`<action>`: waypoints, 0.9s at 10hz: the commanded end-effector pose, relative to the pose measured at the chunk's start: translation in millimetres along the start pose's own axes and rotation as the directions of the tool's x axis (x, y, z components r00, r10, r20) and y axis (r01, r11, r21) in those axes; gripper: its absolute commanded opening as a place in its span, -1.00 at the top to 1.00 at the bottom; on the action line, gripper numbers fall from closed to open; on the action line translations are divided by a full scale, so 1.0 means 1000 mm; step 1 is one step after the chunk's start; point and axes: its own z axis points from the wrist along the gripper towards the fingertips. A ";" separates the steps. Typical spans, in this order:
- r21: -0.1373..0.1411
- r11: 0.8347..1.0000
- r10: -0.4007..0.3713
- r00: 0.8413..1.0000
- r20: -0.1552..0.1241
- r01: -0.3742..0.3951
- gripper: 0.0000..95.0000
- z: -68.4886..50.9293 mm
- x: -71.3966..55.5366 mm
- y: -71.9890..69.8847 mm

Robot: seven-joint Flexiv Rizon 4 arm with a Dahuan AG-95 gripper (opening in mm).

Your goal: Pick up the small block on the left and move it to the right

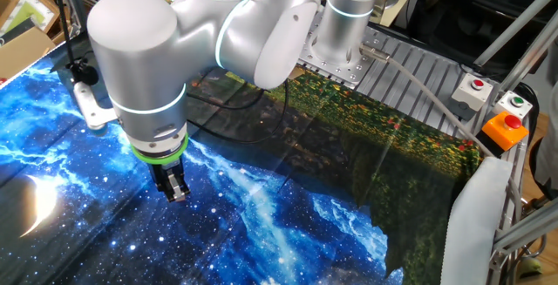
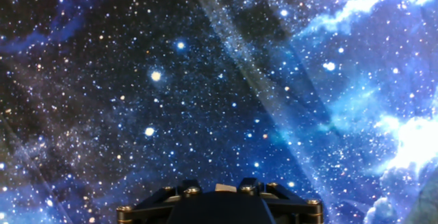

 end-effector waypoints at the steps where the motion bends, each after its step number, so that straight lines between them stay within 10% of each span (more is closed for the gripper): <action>1: -0.001 1.000 0.006 1.000 -0.002 -0.006 0.20 0.001 0.002 0.000; 9: -0.019 1.000 0.025 1.000 -0.014 -0.025 0.20 0.012 0.006 -0.001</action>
